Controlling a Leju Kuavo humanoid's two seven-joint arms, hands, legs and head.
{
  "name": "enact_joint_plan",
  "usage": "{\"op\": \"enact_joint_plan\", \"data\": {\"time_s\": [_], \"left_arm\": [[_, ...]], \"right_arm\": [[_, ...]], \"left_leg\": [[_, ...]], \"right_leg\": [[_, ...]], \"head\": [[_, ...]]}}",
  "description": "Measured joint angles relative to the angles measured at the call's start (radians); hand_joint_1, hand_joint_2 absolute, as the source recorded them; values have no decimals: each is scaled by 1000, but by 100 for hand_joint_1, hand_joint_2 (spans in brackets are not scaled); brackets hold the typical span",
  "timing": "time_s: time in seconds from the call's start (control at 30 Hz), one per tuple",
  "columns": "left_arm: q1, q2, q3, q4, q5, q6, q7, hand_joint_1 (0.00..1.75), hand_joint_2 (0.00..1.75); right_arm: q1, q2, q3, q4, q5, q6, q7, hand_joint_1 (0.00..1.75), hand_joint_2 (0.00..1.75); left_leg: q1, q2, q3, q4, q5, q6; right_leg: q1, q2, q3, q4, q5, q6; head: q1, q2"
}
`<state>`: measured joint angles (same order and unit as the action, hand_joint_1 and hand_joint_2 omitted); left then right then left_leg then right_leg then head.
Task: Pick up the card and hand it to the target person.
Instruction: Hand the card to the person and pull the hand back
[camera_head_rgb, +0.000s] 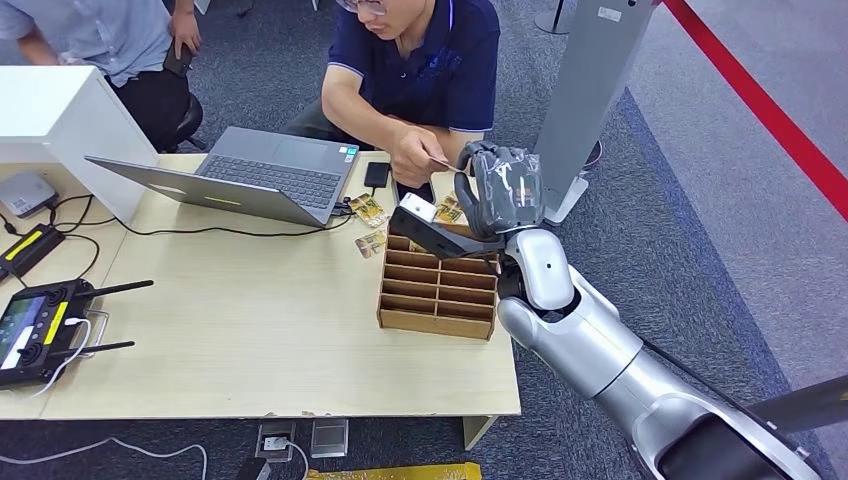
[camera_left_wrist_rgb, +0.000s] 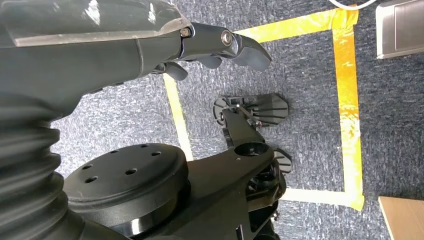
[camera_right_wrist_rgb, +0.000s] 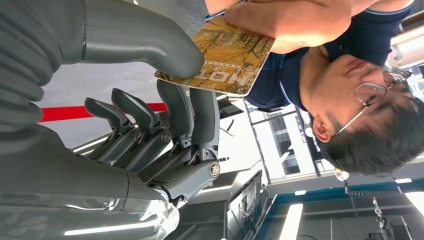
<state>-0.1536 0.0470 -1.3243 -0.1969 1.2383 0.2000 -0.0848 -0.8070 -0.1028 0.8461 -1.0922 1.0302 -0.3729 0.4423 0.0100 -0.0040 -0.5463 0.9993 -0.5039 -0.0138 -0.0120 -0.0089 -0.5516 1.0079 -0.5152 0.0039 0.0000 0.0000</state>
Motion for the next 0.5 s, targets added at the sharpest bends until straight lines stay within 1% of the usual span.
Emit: {"op": "enact_joint_plan", "data": {"time_s": [0.23,0.43,0.5], "left_arm": [[2,0,10,-1,10,-2,-12,0,175],[1,2,7,-5,5,-31,-36,0,175],[-1,1,1,-2,-3,-31,-43,0,87]], "right_arm": [[3,-3,-2,1,-2,-2,0,175,175],[6,-6,-4,-4,-2,0,-1,175,175],[7,-7,-5,-5,-2,1,-1,87,175]], "left_leg": [[0,0,-1,0,0,0],[0,-1,-1,0,0,0],[0,-1,-1,0,0,0]], "right_leg": [[0,0,0,0,0,0],[0,-1,-1,0,0,0],[0,-1,0,0,0,0]], "head": [[0,0],[0,0],[0,0]]}}
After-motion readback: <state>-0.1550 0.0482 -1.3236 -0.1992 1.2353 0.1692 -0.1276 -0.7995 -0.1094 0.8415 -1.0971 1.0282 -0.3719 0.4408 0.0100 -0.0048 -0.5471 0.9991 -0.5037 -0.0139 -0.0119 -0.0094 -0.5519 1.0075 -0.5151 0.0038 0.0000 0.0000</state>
